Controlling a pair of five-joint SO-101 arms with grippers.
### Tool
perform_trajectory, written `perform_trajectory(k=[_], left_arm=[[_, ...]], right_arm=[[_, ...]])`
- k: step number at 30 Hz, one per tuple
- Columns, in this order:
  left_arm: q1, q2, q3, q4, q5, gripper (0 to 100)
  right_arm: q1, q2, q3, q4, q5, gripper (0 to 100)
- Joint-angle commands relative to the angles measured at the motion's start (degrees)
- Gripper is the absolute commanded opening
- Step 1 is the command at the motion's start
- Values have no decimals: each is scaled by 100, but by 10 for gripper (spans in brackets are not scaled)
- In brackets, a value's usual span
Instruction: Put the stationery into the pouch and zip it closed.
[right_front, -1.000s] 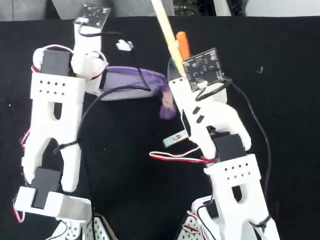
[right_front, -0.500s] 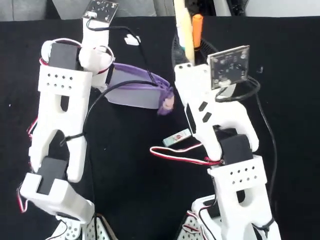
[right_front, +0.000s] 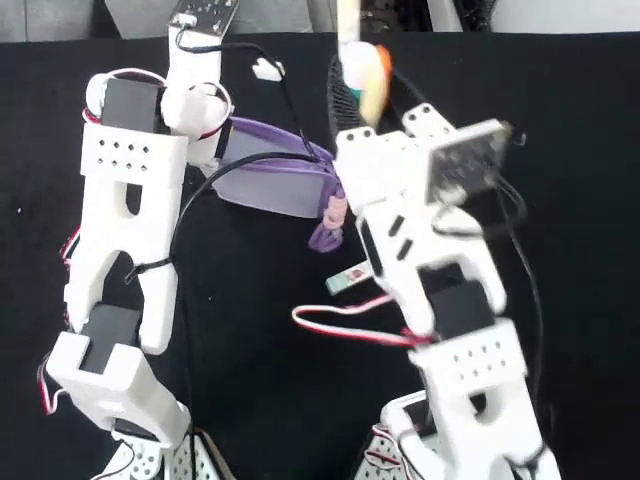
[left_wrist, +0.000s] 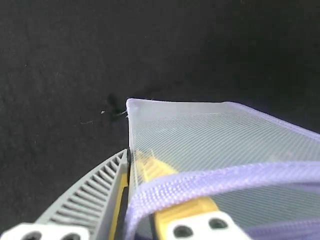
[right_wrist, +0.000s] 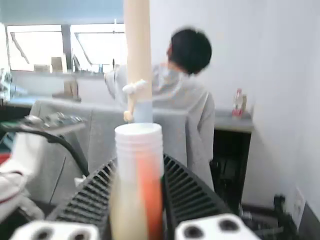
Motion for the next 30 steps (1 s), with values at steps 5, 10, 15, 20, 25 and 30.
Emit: perform_trajectory(k=[5, 10, 15, 20, 25, 30], left_arm=[[866, 9, -576, -70, 264, 28], [945, 9, -655, -220, 290, 28], [936, 18, -611, -220, 290, 28], [945, 149, -646, -220, 281, 28], [954, 624, -875, -220, 202, 28], [963, 958, -1332, 0, 176, 28]], right_arm=[[114, -2202, 708, -211, -62, 11], [123, -2668, 840, -176, -18, 11], [237, -2668, 857, -211, -53, 11], [273, -2536, 1358, -782, -378, 11], [255, -2466, 2229, -2057, -536, 11], [237, -2466, 2308, -2075, -589, 11]])
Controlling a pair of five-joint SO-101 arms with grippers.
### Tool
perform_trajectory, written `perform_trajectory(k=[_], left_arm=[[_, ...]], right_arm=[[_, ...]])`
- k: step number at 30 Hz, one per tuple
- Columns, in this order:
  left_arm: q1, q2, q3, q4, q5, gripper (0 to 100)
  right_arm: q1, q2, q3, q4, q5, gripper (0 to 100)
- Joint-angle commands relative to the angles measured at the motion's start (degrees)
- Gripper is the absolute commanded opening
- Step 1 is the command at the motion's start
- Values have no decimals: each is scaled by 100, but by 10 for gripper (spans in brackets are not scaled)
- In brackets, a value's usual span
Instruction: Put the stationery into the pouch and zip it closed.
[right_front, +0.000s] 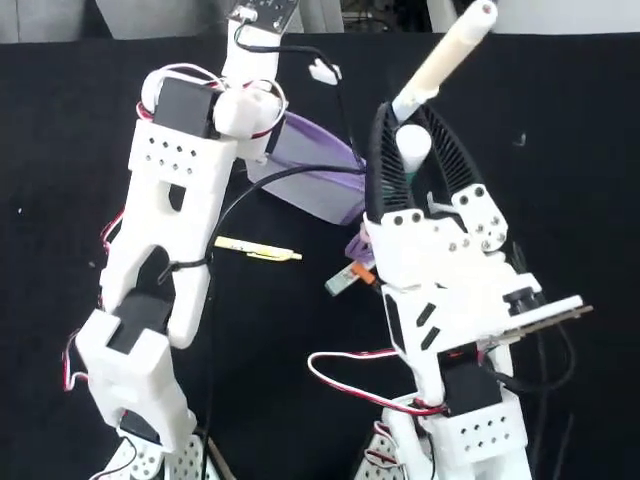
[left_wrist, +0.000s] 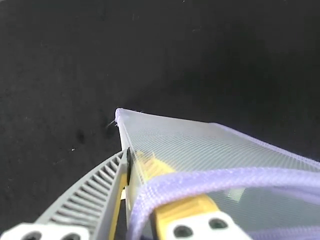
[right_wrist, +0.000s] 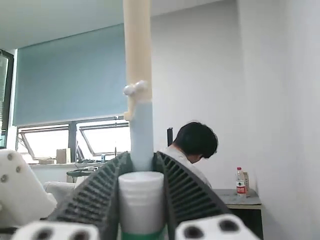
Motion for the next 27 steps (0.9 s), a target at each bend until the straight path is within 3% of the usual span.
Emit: perform_trajectory(k=[1, 13, 20, 27], left_arm=[[163, 316, -391, 220, -26, 28], [233, 484, -514, 264, -26, 28], [48, 510, -479, 229, -9, 28], [-145, 466, -514, 264, -26, 28]], right_arm=[[18, 75, 31, -220, -44, 11], [-563, 382, 400, -448, -79, 11], [-554, 1446, 444, -1204, -79, 11], [-545, 1815, 444, -1257, -79, 11]])
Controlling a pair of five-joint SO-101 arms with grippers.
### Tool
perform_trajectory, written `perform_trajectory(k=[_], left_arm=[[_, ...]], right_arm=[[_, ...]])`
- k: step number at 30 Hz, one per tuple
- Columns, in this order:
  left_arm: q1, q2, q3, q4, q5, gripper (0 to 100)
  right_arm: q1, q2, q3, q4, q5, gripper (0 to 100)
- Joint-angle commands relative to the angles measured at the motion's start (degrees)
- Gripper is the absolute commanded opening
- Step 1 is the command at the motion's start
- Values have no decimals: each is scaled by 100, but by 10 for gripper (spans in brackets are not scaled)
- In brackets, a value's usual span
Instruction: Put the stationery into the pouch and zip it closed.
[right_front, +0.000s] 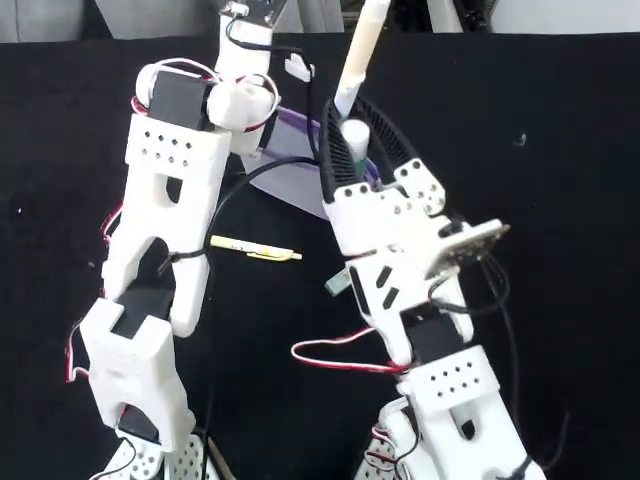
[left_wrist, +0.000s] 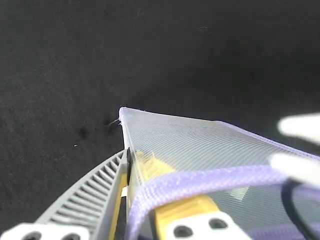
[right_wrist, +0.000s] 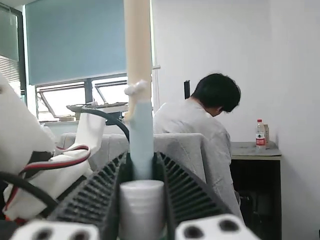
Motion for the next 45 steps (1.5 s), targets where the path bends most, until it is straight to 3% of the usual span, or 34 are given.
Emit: perform_trajectory(k=[1, 15, 22, 45], left_arm=[[4, 62, -22, 18, -35, 28], [-4, 70, -4, 26, -35, 28], [22, 88, -22, 18, -18, 28], [-48, 88, -22, 18, -35, 28]], right_arm=[[-70, 224, -22, -149, -18, 11], [-70, 1613, 347, -1231, -9, 26], [-70, 1754, 295, -1240, 18, 236], [-53, 1402, 242, -1196, 26, 240]])
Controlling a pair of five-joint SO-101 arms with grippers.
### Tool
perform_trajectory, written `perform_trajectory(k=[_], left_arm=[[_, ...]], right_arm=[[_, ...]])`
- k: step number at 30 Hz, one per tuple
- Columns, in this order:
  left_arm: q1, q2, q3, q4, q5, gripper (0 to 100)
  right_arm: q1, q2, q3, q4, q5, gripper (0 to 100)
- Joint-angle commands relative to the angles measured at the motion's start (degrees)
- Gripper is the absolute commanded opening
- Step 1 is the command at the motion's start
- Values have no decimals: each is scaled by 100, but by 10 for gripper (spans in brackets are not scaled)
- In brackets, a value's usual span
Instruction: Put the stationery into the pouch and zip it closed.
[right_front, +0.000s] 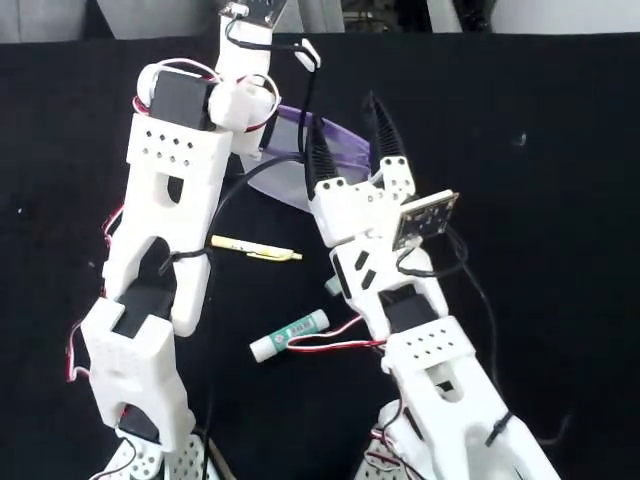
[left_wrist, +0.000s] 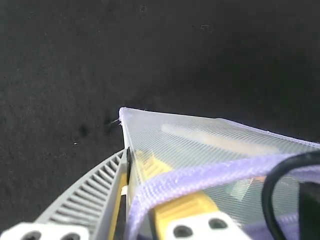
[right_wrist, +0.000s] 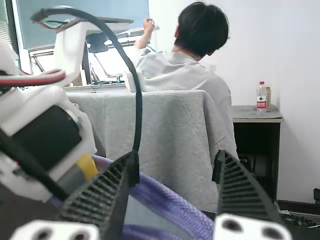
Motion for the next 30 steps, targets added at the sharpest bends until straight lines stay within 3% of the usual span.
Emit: perform_trajectory(k=[1, 11, 19, 25, 30], left_arm=[[-84, 62, -22, -9, -53, 28], [-611, 97, 4, -79, -44, 28], [-945, 97, 22, -53, -44, 28], [-1024, 105, 31, -44, -44, 28], [-1024, 114, 31, -44, -44, 28]], right_arm=[[-9, -488, -92, 0, 26, 240], [114, -2422, -778, 2330, 18, 240], [123, -3046, -2193, 5046, 53, 240], [167, -3090, -2818, 6743, 1011, 240], [448, -3090, -3108, 7640, 1143, 240]])
